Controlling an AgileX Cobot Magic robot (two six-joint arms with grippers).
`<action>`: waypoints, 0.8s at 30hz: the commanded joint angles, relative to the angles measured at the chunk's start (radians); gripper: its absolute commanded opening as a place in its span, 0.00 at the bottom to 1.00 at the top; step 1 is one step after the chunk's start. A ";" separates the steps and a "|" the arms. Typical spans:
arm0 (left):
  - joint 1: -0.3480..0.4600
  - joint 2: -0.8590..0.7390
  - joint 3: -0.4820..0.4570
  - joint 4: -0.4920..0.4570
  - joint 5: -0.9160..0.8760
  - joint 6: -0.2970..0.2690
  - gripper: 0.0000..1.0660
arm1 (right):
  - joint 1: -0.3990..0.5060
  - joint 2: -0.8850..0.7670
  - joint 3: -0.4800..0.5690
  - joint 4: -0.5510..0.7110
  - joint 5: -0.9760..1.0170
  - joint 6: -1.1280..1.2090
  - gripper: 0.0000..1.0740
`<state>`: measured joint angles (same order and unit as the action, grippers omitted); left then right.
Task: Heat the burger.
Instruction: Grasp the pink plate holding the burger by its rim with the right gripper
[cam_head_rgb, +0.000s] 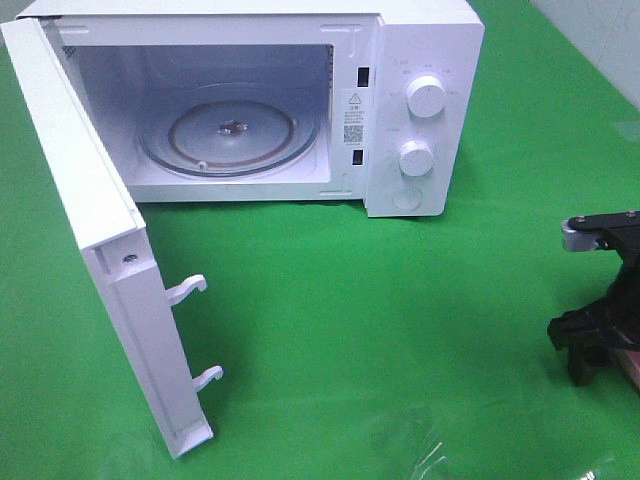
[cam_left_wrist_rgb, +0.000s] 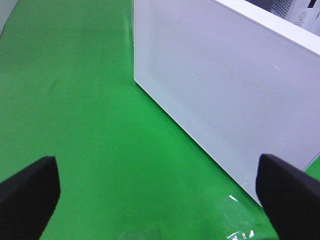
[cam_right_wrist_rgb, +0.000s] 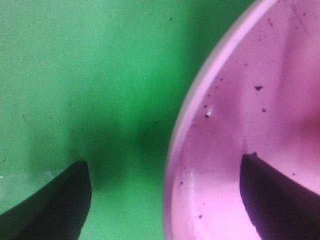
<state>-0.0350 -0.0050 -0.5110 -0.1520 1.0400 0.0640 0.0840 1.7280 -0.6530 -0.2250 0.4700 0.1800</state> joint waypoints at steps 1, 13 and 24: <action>0.002 -0.018 0.001 0.001 -0.008 0.003 0.94 | -0.006 0.005 -0.002 -0.008 -0.011 -0.001 0.71; 0.002 -0.018 0.001 0.001 -0.008 0.003 0.94 | -0.006 0.011 -0.001 -0.013 -0.028 -0.001 0.38; 0.002 -0.018 0.001 0.001 -0.008 0.003 0.94 | -0.006 0.011 -0.001 -0.042 -0.048 -0.001 0.00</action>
<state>-0.0350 -0.0050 -0.5110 -0.1520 1.0400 0.0640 0.0820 1.7310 -0.6560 -0.2690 0.4490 0.1800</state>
